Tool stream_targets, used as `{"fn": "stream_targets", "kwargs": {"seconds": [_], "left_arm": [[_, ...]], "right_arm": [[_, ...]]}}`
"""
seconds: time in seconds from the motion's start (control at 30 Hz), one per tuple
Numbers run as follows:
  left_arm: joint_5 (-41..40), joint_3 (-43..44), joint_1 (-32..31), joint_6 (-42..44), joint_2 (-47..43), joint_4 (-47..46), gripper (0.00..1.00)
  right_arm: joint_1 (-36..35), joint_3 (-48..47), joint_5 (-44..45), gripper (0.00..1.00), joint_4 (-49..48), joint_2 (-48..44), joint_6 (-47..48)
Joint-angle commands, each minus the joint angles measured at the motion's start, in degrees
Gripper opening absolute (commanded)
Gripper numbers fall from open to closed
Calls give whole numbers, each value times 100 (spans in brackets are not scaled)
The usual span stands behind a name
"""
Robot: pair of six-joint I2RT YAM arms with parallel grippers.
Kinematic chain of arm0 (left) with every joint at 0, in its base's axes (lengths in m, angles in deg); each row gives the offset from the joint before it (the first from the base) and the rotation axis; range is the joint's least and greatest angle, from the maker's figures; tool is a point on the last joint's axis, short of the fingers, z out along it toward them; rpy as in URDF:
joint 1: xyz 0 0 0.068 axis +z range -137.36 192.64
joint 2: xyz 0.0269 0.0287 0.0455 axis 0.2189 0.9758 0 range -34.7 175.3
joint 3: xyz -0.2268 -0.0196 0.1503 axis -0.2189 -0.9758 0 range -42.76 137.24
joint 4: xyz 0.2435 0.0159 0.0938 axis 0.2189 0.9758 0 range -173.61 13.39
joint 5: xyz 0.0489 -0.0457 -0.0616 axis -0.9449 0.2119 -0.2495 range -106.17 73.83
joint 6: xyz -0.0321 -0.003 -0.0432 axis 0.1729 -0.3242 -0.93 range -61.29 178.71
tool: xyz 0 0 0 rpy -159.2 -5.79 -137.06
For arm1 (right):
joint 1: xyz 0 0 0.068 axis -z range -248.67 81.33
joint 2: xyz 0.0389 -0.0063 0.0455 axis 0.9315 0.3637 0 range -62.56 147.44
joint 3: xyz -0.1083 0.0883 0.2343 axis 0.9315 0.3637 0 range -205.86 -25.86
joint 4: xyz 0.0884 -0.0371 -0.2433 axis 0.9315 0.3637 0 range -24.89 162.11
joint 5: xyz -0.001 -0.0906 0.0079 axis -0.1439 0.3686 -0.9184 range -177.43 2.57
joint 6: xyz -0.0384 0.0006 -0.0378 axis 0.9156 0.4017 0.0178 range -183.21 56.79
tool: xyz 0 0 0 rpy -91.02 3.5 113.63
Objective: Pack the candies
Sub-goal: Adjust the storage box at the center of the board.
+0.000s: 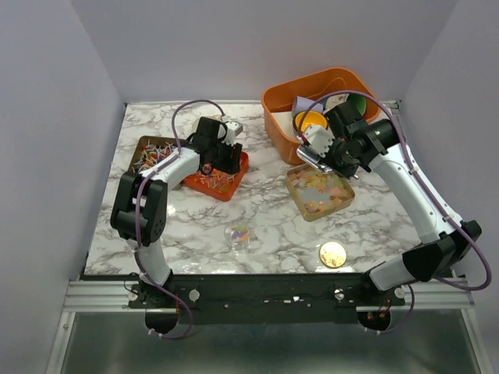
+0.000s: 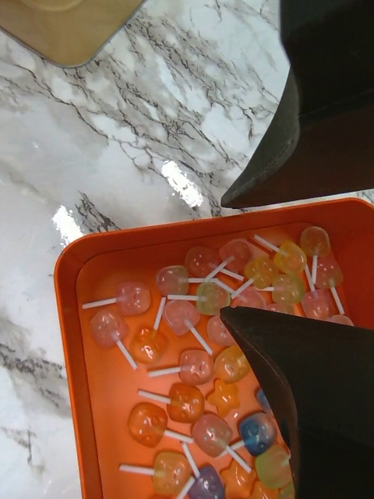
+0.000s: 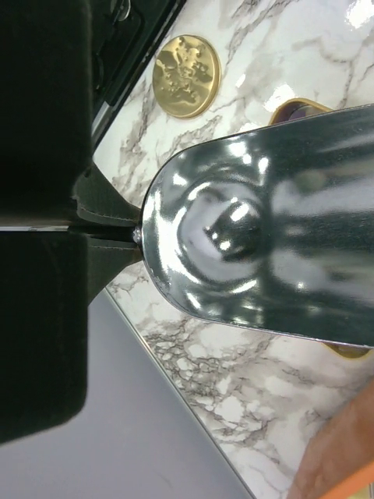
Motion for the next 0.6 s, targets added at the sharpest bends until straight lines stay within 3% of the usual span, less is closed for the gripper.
{"fn": "stream_targets", "kwargs": {"seconds": [0.0,0.13,0.17,0.23,0.27,0.37,0.57], "left_arm": [[-337,121,-305,139,209,19,64],[-609,77,-595,227,376,133,58],[-697,77,-691,297,402,169,48],[-768,60,-788,377,394,274,40],[-777,-1,-876,394,368,309,30],[-663,-220,-1017,438,140,423,17],[-417,-748,-1579,780,-370,626,6]], "right_arm": [[215,374,-210,1,341,-247,-133],[373,409,-237,1,323,-265,-106],[417,383,-254,1,332,-257,-106],[417,295,-281,1,340,-222,-106],[426,277,-289,1,341,-204,-80],[426,216,-298,1,349,-134,-19],[435,-126,-386,1,384,103,43]]}}
